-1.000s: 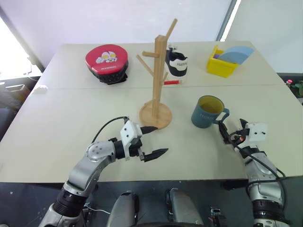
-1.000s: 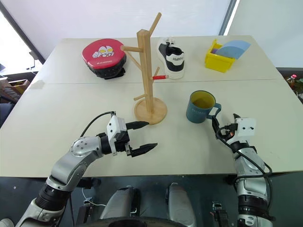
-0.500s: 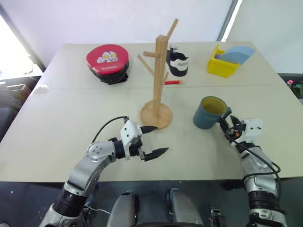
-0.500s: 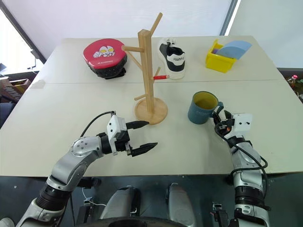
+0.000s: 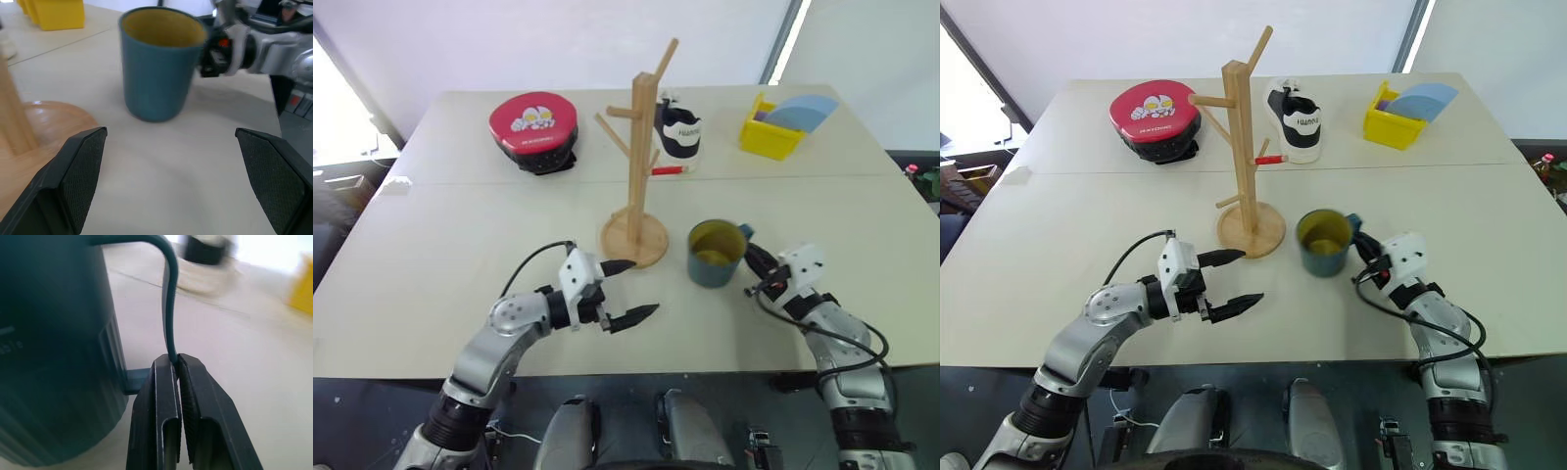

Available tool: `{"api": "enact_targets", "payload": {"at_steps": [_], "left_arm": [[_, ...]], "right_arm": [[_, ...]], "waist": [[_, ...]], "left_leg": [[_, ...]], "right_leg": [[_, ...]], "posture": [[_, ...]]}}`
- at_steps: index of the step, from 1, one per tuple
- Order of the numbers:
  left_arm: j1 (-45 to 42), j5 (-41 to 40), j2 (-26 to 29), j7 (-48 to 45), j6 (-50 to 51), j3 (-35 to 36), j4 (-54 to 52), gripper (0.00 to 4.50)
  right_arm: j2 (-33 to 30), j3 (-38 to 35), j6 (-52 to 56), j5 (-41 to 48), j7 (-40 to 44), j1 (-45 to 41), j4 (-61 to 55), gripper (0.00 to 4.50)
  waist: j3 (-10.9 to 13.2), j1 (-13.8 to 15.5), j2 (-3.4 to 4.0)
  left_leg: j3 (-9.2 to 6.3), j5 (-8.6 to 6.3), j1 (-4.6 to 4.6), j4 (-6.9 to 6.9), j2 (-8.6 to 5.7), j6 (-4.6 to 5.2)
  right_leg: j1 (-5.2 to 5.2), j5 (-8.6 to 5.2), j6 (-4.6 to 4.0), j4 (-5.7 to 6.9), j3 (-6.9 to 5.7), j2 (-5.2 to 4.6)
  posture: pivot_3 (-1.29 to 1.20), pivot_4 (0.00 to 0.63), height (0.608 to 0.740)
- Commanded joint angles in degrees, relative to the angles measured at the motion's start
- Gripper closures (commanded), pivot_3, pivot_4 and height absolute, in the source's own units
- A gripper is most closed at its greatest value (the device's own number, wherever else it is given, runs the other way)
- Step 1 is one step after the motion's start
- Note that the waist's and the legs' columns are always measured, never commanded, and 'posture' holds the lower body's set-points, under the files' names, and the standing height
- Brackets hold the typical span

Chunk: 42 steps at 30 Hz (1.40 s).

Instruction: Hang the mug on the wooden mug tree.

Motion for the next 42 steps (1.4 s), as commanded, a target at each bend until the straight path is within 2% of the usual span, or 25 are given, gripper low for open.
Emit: {"api": "enact_targets", "payload": {"at_steps": [1,6,14,23,42], "left_arm": [[0.75,-0.43,1.63,-0.12,-2.04,4.46,1.07,0.0],[0.54,-2.11,3.48,-1.51,-2.86,8.69,2.76,0.0],[-0.83,-7.45,5.63,-3.3,0.2,14.62,2.08,0.0],[-0.89,-8.21,6.82,-3.12,1.28,15.08,0.38,0.0],[-1.54,-11.13,6.23,-0.34,3.38,15.72,-4.84,0.0]], "right_arm": [[-3.16,2.82,0.48,-2.5,2.09,-1.26,-11.98,4.43],[-4.59,3.48,6.53,-1.83,1.68,-6.71,-17.88,4.43],[-5.12,1.08,12.89,2.1,1.86,-14.5,-17.13,4.43],[-6.0,0.88,14.11,3.79,3.51,-20.35,-13.99,4.43],[-2.98,9.23,13.6,-1.09,5.87,-29.46,-3.0,4.43]], "waist": [[0.0,0.12,-0.02],[0.03,0.23,-0.07],[0.05,0.22,-0.1],[0.05,0.18,-0.1],[0.05,0.13,-0.1]], "left_leg": [[-0.02,0.0,0.0,0.0,0.01,0.0],[-0.07,0.0,-0.01,0.06,0.02,0.0],[-0.08,0.0,-0.09,0.07,-0.02,0.0],[-0.08,0.0,-0.08,0.06,-0.02,0.0],[-0.08,0.0,-0.1,0.05,-0.01,-0.01]], "right_leg": [[-0.01,0.0,0.0,0.01,-0.02,0.03],[0.03,-0.01,0.0,-0.01,-0.1,0.04],[0.01,-0.01,0.0,-0.06,-0.11,-0.11],[0.01,0.0,-0.01,-0.05,-0.09,-0.13],[-0.01,0.0,-0.02,-0.06,-0.08,-0.19]], "posture": [[0.0,0.15,0.735],[0.0,0.15,0.735],[0.0,0.15,0.735],[0.0,0.15,0.735],[0.0,0.15,0.735]]}}
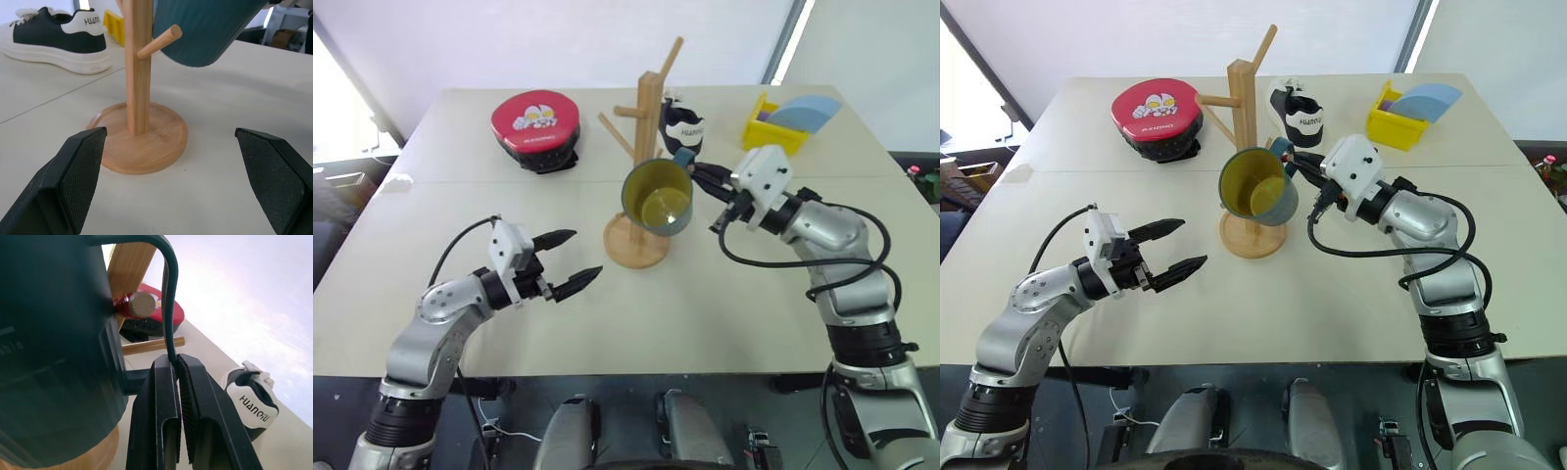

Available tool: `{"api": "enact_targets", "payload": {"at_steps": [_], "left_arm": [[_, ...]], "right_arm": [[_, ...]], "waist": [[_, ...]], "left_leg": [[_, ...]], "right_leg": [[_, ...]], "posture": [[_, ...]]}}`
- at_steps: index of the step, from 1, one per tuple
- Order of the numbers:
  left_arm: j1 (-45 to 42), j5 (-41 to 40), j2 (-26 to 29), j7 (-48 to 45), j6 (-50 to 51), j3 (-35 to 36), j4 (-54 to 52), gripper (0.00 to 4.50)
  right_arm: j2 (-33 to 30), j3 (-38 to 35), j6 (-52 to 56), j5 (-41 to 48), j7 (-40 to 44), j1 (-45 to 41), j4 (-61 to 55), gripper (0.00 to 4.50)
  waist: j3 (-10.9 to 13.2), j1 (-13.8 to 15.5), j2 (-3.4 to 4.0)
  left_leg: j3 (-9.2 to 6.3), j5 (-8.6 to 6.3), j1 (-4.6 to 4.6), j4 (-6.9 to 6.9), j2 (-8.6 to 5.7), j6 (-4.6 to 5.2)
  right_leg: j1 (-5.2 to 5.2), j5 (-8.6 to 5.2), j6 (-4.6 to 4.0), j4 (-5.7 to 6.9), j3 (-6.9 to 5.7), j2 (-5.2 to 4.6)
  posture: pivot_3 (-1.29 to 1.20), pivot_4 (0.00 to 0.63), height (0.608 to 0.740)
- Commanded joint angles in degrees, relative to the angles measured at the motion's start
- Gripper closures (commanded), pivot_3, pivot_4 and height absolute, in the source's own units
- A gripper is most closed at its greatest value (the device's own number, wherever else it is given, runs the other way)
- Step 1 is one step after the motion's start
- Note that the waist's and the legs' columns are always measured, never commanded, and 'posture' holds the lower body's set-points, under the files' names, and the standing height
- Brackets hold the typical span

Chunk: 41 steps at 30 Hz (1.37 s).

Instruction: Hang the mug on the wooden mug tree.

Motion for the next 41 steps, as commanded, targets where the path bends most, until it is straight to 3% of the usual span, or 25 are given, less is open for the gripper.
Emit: {"api": "enact_targets", "payload": {"at_steps": [1,7,14,21,27,33,41], "left_arm": [[-1.85,-2.57,-0.2,1.32,0.92,1.83,-4.06,0.0],[-3.13,-3.52,0.21,2.11,1.8,1.7,-4.87,0.0],[-3.6,-3.64,0.14,2.31,2.09,1.65,-4.63,0.0],[-2.37,-0.88,-0.06,5.78,0.81,3.8,-0.57,0.0],[-1.16,3.32,-3.47,13.66,-4.31,9.78,9.65,0.0],[1.35,7.48,-6.41,21.01,-8.22,14.03,18.83,0.0],[3.84,8.26,-6.99,21.05,-10.5,13.96,18.37,0.0]], "right_arm": [[0.57,1.69,-1.09,-1.27,0.66,-1.74,0.14,4.43],[1.23,1.84,-1.05,-2.08,0.13,-2.75,1.88,4.43],[-0.38,-0.27,-2.54,-2.45,-0.24,-2.18,1.39,0.91],[-5.19,-10.67,-2.41,3.58,1.45,6.76,-1.74,0.91],[0.08,-20.3,-2.56,10.31,-2.81,16.86,3.92,0.91],[6.17,-24.17,-7.38,9.24,-9.96,21.64,10.97,0.91],[6.71,-22.76,-12.69,8.37,-9.92,23.67,15.42,0.91]], "waist": [[0.0,-0.03,0.0],[0.0,-0.14,0.0],[0.0,-0.06,0.0],[0.0,0.21,-0.01],[0.0,-0.05,-0.04],[0.0,-0.07,-0.02],[0.0,0.06,-0.03]], "left_leg": [[0.0,0.0,0.0,0.0,0.0,0.0],[0.01,0.0,0.0,0.0,0.0,0.0],[0.01,0.0,0.0,-0.01,-0.01,0.0],[-0.01,-0.01,-0.06,-0.02,-0.04,0.01],[-0.01,-0.02,0.03,-0.08,0.0,0.02],[0.03,-0.01,0.08,-0.08,0.0,0.02],[0.04,-0.01,0.06,-0.06,-0.01,0.02]], "right_leg": [[0.0,0.0,0.0,0.0,0.0,0.0],[0.0,0.0,0.0,0.0,0.0,0.0],[-0.01,0.0,0.0,0.0,0.0,0.01],[0.03,0.01,0.01,-0.1,-0.03,-0.01],[0.06,0.01,0.02,-0.07,-0.03,0.04],[0.03,0.04,0.06,0.0,0.02,0.05],[0.03,0.02,0.03,0.0,0.03,-0.02]], "posture": [[0.0,0.15,0.735],[0.0,0.15,0.735],[0.0,0.15,0.735],[0.0,0.15,0.735],[0.0,0.15,0.735],[0.0,0.15,0.735],[0.0,0.15,0.735]]}}
